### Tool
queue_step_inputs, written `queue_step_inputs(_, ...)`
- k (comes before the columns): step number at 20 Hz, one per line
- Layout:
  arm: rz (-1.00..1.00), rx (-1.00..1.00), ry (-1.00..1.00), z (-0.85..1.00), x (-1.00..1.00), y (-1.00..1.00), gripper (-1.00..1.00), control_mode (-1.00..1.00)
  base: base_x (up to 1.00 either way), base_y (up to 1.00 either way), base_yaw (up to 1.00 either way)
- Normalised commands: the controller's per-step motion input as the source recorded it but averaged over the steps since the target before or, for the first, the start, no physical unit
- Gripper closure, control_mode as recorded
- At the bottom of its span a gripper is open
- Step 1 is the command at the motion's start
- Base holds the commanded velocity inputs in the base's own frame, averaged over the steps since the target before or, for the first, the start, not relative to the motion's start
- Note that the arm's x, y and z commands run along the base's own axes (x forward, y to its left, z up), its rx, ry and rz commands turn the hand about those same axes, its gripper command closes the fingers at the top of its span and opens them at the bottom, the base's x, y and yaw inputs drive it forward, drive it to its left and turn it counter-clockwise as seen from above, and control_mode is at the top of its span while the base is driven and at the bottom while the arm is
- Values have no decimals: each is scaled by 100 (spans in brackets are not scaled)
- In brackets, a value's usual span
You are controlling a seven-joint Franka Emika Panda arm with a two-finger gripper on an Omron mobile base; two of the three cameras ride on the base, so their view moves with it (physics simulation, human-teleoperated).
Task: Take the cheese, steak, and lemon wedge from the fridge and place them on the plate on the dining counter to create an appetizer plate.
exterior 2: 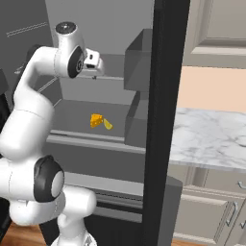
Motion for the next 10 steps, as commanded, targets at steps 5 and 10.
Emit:
queue_step_inputs(5,-7,0,1,-1,73,1,-100,-100,0,0,0)
queue_step_inputs(10,-1,0,0,-11,77,10,-100,-100,0,0,0)
